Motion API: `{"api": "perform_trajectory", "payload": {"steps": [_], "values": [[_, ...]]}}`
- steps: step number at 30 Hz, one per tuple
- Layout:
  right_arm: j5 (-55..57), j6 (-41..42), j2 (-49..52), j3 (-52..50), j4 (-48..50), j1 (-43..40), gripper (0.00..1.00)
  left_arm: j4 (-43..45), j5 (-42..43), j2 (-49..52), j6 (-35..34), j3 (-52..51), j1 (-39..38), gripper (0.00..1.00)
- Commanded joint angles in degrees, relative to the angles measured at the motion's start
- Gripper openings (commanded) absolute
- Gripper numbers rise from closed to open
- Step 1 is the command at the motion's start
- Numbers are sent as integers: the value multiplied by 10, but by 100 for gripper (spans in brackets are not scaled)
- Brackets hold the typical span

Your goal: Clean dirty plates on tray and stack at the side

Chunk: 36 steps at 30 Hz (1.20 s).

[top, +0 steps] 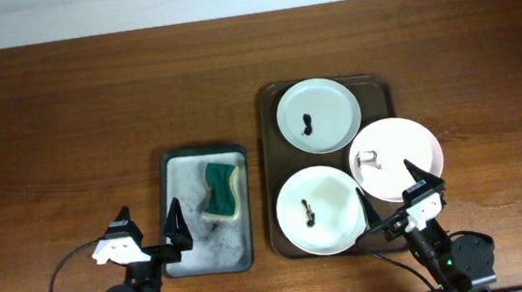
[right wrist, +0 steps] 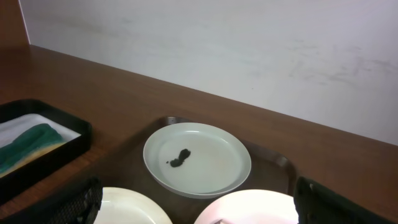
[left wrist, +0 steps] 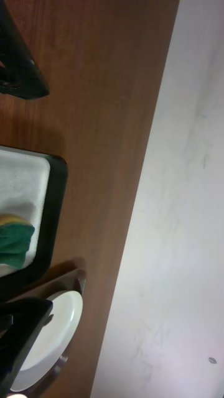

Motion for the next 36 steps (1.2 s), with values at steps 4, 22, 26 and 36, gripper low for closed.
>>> {"api": "perform_trajectory", "payload": {"steps": [4,22,26,36], "values": [[5,-2,-2,-5,-2,2,99,-4,6,-1,3,-1,2,99],[-40,-2,175,349,-237,2,99,-104,49,131,3,256,2,99],[-41,52,358,558,-443,3,99,-334,54,303,3,464,2,99],[-118,144,612,620,-604,3,99,-622,127,640,17,645,-24,99]]}}
